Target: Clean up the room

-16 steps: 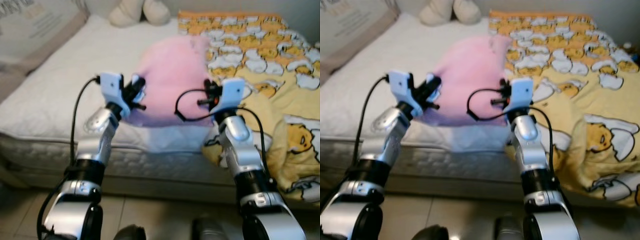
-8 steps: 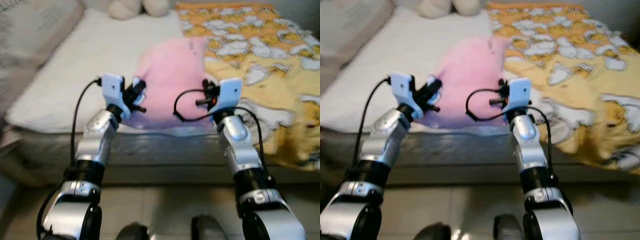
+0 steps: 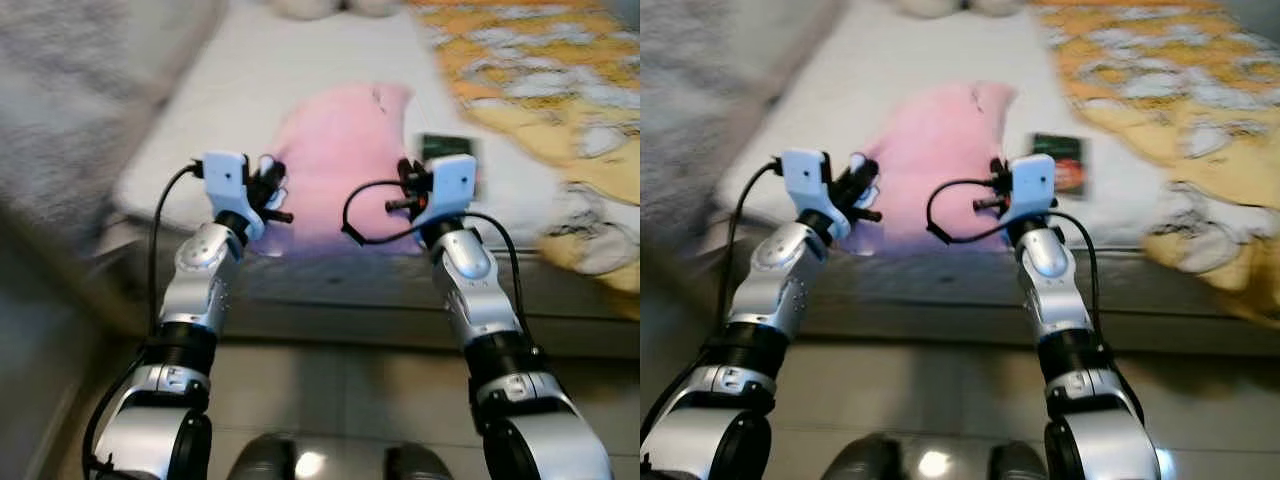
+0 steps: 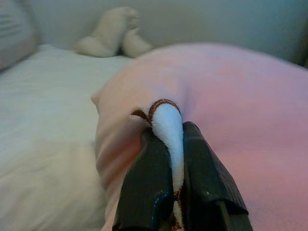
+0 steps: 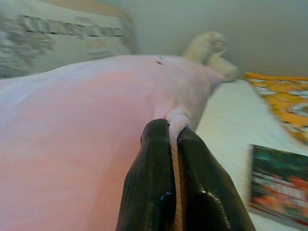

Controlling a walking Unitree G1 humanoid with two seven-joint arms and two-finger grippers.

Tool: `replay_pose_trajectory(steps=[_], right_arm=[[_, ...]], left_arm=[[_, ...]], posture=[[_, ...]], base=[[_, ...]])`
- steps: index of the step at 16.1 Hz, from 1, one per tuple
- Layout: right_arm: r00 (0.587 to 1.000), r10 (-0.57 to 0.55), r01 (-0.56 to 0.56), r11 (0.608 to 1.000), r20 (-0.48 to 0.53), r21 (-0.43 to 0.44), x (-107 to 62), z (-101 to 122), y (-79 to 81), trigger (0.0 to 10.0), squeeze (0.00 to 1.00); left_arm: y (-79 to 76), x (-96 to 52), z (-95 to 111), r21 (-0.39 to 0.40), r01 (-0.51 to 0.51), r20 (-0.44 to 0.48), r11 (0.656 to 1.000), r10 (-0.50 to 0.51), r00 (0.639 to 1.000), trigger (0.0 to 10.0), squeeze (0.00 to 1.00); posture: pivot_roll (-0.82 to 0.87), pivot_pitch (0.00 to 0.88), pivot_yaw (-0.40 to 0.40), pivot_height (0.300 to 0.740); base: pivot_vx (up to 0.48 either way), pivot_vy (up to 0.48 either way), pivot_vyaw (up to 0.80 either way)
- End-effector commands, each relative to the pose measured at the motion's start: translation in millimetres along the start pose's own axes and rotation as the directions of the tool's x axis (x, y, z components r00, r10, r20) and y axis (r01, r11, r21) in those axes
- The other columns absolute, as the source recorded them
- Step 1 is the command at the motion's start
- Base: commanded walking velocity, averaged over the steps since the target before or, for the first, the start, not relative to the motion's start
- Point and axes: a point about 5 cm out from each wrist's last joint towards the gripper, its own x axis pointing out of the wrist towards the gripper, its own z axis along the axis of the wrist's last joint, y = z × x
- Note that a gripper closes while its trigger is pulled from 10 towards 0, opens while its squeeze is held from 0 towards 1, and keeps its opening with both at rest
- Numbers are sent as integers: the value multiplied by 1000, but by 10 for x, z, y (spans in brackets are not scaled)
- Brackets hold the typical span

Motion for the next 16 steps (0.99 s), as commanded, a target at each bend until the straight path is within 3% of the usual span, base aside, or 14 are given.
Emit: replay_pose_trajectory(steps=[1, 5, 6, 7, 10, 14, 16], right_arm=[[998, -49, 49, 999, 34, -14, -5, 66, -151, 0, 75], [998, -52, 53, 998, 30, -26, -11, 52, -139, 0, 71], [997, -71, 72, 997, 19, -30, -13, 39, -166, 3529, 67], [997, -75, 75, 997, 13, -29, -12, 33, -175, 10000, 71], [996, -76, 78, 996, 36, -39, 1, 75, -168, 10000, 63], [997, -73, 74, 996, 30, -46, -2, 64, -176, 10000, 63], [998, -58, 59, 997, 25, -49, 5, 55, -148, 10000, 67]], left_arm=[[2, 14, 75, 14, -18, 27, 1000, 17, 999, 10000, 0], [-3, 11, 87, 21, -15, 30, 1000, 15, 999, 10000, 0], [-14, 13, 94, 29, -6, 29, 1000, 6, 1000, 10000, 0], [-24, 15, 96, 22, 0, 30, 1000, -1, 1000, 10000, 0], [1, 34, 117, 15, -13, 28, 1000, 12, 1000, 10000, 0], [51, 41, 143, -15, -47, 36, 999, 48, 998, 10000, 0], [84, 32, 139, -20, -61, 32, 998, 62, 998, 10000, 0]], posture=[[-122, 0, 56, 703], [-120, 0, 54, 703], [-120, 0, 54, 703], [-120, 0, 54, 703], [-122, 0, 56, 703], [-122, 0, 55, 703], [-118, 0, 50, 703]], base=[[480, 0, 0], [472, 0, 0], [461, 0, 0], [450, 0, 0], [436, 0, 0], [356, 314, 0], [0, 428, 0]])
